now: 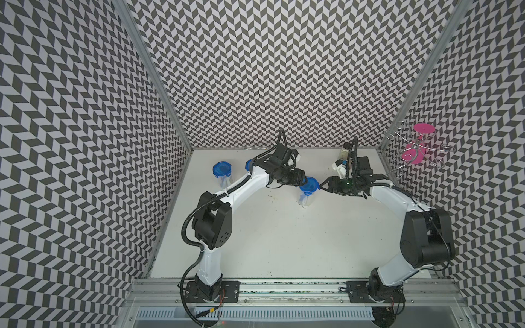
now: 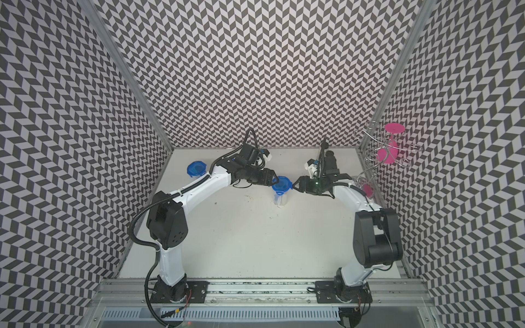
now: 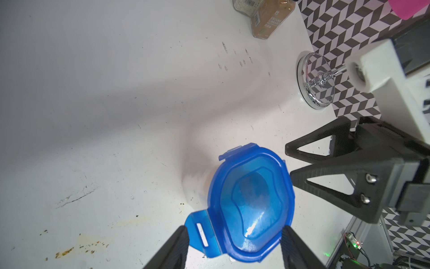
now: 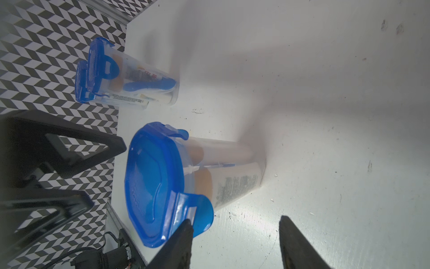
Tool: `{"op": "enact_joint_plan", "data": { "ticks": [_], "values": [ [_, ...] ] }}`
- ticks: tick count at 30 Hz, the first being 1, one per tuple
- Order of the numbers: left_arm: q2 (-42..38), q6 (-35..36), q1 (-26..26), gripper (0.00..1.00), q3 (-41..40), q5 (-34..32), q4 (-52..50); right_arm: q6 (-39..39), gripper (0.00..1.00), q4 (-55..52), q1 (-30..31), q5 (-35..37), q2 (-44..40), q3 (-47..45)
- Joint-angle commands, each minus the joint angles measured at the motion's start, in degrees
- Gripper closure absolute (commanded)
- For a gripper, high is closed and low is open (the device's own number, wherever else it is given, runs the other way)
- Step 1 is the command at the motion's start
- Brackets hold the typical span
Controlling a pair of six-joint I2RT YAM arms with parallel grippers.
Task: Pack away toiletry kits
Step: Close the fastener on the container.
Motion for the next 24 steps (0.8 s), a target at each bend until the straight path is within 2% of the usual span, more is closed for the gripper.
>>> {"op": "enact_joint_plan", "data": {
  "ticks": [1,24],
  "values": [
    [0.3,-0.6,0.2,0.35,-0.4,0.3,0.0,-1.1,0.42,1.5,0.5,0.7,0.7,-0.1],
    [1.0,-3.7,0.1,0.36,-4.1,8.3,6.1,-0.4,0.42,3.0,2.2,-0.6,2.4,0.1]
  ]
}}
